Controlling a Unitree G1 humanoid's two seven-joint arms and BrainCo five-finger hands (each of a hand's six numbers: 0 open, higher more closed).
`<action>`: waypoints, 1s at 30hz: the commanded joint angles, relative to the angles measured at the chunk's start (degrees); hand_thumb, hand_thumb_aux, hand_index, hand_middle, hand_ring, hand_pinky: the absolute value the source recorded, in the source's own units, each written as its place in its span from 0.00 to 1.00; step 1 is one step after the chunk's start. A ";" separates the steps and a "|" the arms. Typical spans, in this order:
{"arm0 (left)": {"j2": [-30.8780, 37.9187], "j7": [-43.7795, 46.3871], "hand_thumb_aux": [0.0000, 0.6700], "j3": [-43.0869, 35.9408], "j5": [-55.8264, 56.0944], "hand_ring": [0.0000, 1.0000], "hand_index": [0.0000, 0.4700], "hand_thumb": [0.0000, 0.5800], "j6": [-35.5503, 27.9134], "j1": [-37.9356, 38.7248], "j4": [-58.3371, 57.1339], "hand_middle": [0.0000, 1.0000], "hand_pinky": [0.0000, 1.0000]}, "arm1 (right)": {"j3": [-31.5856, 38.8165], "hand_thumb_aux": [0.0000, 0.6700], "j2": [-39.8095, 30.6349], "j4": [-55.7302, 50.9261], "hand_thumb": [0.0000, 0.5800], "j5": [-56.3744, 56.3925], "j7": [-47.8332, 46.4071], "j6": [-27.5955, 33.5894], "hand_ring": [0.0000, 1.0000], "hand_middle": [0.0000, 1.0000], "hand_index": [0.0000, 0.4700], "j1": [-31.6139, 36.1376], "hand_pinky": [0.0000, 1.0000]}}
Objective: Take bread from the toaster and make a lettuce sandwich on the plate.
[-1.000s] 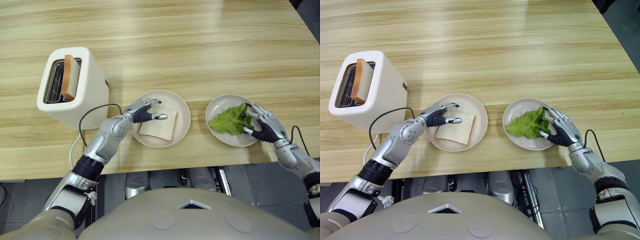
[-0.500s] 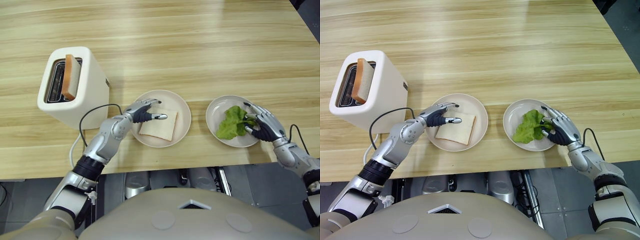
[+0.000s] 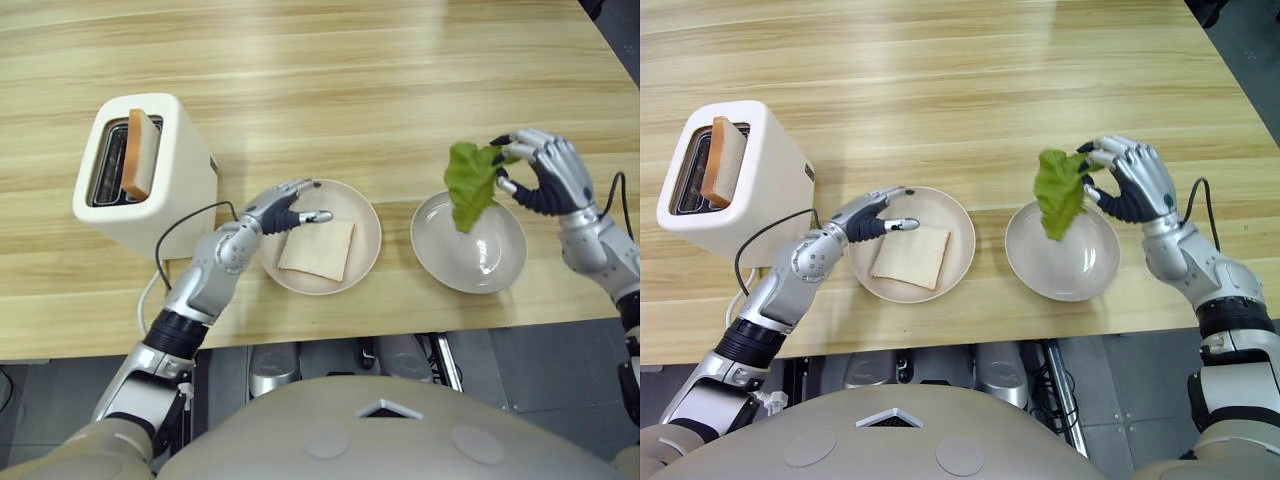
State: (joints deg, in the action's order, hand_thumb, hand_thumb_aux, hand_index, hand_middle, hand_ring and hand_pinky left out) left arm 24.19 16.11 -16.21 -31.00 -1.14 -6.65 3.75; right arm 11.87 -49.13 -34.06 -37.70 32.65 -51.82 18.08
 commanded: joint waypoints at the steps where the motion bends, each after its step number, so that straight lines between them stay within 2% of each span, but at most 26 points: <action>1: -0.03 -2.08 0.00 6.36 3.05 0.00 0.00 0.00 -0.36 -0.55 7.42 0.00 0.00 | -0.15 1.00 3.87 5.46 1.00 2.50 -5.56 0.54 1.00 1.00 0.98 1.23 1.00; 9: -1.23 -3.45 0.00 13.48 6.78 0.00 0.00 0.00 -0.98 -1.90 19.10 0.00 0.00 | 3.39 1.00 14.27 8.90 1.00 5.90 -15.81 -0.38 1.00 1.00 0.98 4.11 1.00; 17: 1.54 -1.67 0.00 20.74 6.84 0.00 0.00 0.00 -3.36 0.65 32.09 0.00 0.00 | 9.65 1.00 22.79 5.28 1.00 5.75 -24.87 -1.23 1.00 1.00 0.98 4.73 1.00; 21: 3.56 -1.60 0.00 26.29 8.01 0.00 0.00 0.00 -4.27 2.04 30.95 0.00 0.00 | 11.47 1.00 24.64 3.64 1.00 6.88 -28.91 -1.09 1.00 1.00 0.98 3.96 1.00; 26: 5.50 -2.15 0.00 33.75 9.64 0.00 0.00 0.00 -4.63 5.37 27.63 0.00 0.00 | 12.76 1.00 25.58 5.64 1.00 14.30 -37.97 0.78 1.00 1.00 0.98 1.60 1.00; 30: 7.31 -3.98 0.00 37.94 7.48 0.00 0.00 0.00 -4.94 8.50 23.35 0.00 0.00 | 12.81 1.00 26.27 5.67 1.00 17.08 -43.22 2.31 1.00 1.00 0.98 0.84 1.00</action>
State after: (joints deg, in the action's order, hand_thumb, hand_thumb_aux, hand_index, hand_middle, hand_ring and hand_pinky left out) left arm 30.85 12.86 20.61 -22.33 -5.61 0.94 29.10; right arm 24.04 -23.15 -28.77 -21.49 -8.41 -50.38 19.09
